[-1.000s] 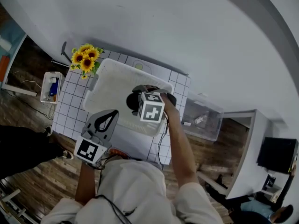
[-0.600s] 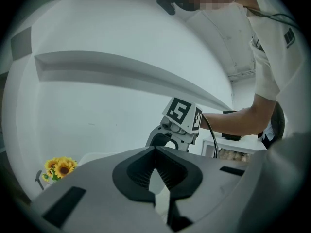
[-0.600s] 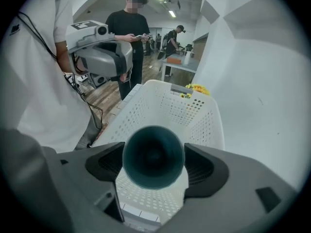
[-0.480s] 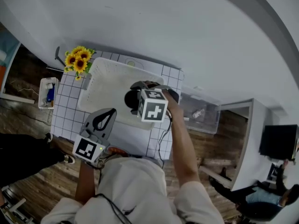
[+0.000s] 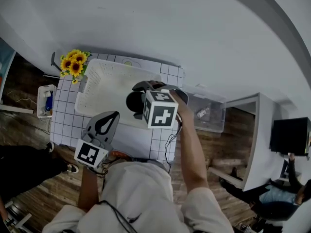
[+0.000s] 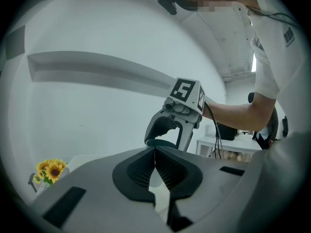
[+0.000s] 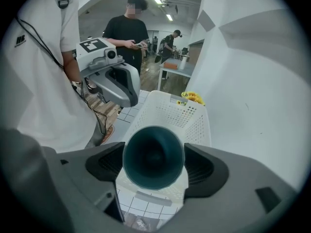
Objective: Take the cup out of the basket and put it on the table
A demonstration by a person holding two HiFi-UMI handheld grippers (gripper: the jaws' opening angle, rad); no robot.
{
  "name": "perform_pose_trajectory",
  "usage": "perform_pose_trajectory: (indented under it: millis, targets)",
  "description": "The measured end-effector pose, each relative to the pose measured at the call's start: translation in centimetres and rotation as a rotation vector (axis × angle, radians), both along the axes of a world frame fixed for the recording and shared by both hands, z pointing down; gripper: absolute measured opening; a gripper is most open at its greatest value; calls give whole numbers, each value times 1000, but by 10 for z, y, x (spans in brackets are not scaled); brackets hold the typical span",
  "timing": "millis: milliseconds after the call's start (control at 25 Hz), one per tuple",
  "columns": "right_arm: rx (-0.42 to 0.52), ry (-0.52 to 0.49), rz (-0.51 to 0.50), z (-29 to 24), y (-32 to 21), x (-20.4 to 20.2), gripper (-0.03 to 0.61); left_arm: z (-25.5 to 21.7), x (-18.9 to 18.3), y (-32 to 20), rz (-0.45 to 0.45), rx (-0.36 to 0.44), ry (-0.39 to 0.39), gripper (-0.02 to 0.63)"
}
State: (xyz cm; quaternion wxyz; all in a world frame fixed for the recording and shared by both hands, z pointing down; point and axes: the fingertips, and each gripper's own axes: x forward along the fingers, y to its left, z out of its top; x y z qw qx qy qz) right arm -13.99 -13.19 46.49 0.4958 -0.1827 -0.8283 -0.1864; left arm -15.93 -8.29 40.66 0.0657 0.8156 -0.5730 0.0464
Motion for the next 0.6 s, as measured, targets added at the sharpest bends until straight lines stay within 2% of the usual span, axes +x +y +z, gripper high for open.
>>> perform_pose_trajectory:
  millis: [600]
  targets:
    - [56, -31, 67, -37, 9, 47, 385, -2, 37, 2, 84, 7, -17, 11]
